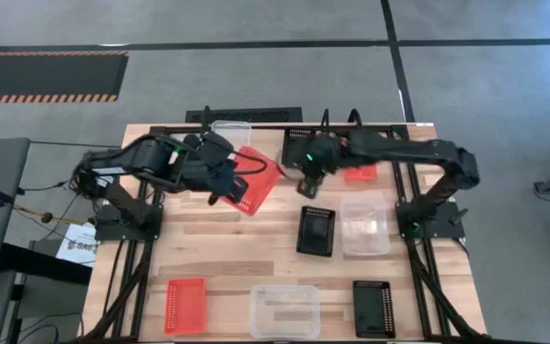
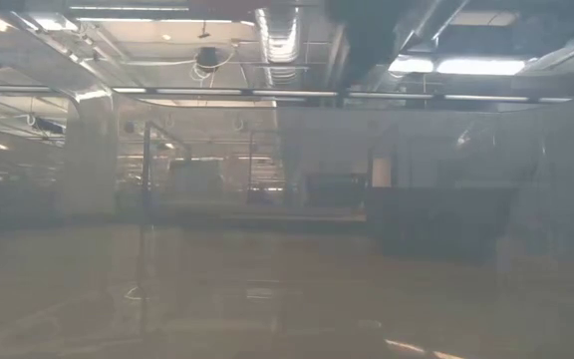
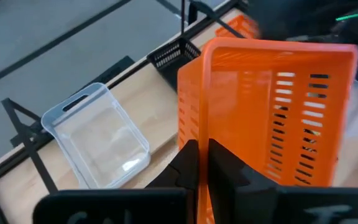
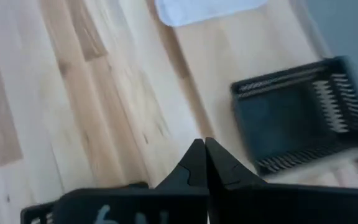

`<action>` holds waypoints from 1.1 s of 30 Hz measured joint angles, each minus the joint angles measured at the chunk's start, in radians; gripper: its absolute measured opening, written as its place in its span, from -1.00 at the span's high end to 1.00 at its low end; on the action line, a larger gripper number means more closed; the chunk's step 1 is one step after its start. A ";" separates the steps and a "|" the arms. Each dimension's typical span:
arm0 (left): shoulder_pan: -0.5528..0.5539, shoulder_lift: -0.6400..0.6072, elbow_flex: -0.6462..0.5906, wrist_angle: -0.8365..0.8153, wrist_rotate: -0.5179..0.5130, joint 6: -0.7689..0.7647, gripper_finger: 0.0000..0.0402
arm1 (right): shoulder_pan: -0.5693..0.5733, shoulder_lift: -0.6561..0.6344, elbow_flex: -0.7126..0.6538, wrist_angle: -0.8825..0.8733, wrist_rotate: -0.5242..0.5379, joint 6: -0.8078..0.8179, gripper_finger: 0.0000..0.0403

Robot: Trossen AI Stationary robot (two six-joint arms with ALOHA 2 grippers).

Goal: Stack baskets on shelf by color
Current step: Put the center orange bin on the shelf

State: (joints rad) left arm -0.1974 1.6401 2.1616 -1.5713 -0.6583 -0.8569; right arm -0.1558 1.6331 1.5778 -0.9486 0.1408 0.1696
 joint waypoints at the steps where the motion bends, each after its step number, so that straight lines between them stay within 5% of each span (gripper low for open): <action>1: -0.007 -0.005 0.000 -0.001 -0.006 0.004 1.00 | -0.032 0.021 -0.001 0.004 -0.040 -0.016 0.99; 8: -0.034 -0.036 0.000 0.000 -0.034 0.029 1.00 | -0.149 0.178 -0.001 0.082 -0.170 -0.066 1.00; 33: -0.036 -0.044 -0.001 0.000 -0.029 0.042 1.00 | -0.218 0.267 0.008 -0.042 -0.116 -0.179 1.00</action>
State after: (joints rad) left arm -0.2333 1.5965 2.1609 -1.5711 -0.6876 -0.8149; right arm -0.3738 1.8997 1.5860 -0.9906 0.0249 -0.0090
